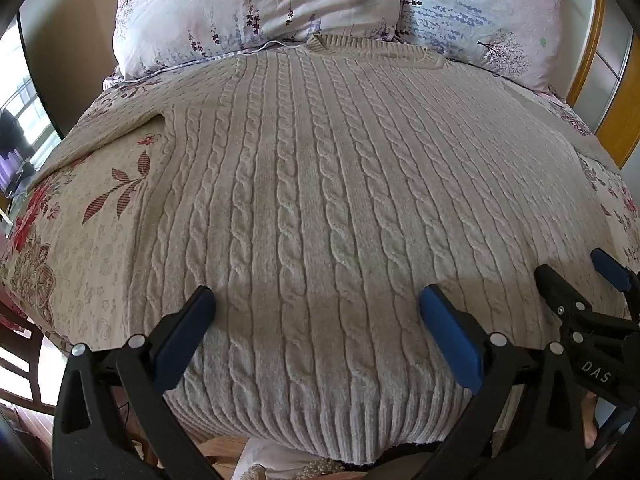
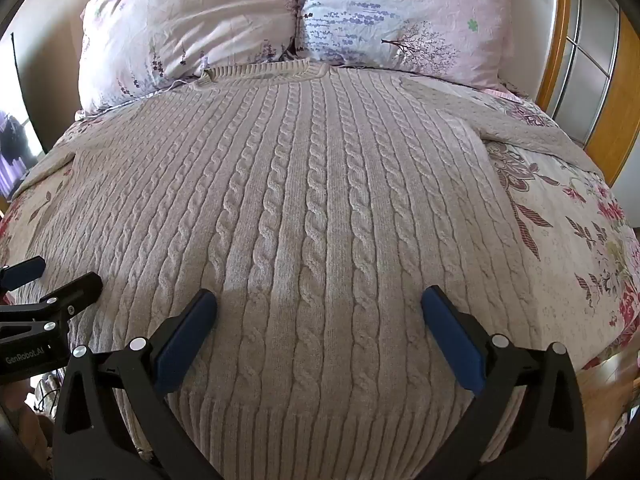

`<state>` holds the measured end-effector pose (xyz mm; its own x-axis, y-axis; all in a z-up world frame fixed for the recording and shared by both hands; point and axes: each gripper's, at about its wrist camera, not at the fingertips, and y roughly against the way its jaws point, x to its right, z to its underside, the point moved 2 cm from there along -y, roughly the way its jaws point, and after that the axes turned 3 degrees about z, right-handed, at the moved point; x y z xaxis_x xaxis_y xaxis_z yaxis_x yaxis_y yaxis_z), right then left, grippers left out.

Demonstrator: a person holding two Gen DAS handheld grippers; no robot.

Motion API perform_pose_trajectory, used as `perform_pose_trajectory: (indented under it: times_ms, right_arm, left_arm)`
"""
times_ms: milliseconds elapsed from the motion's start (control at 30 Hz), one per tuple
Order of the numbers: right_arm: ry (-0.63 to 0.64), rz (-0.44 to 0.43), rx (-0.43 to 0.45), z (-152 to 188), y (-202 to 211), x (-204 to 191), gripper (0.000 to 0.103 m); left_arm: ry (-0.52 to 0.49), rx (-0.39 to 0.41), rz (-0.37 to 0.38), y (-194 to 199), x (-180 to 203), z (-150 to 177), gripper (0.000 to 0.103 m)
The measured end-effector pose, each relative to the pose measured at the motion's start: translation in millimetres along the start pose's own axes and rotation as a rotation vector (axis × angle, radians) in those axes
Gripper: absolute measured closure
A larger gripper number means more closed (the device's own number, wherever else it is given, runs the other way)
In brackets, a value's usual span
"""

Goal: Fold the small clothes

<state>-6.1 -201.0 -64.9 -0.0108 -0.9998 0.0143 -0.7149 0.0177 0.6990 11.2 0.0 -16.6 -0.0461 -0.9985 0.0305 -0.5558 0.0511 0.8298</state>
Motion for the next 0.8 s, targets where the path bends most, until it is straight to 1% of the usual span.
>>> perform_pose_trajectory:
  times_ms: [800]
  right_arm:
    - [0.0,0.0,-0.002,0.3,-0.6,-0.1,0.001]
  left_arm:
    - [0.0,0.002,0.0,0.1,0.0,-0.1,0.002]
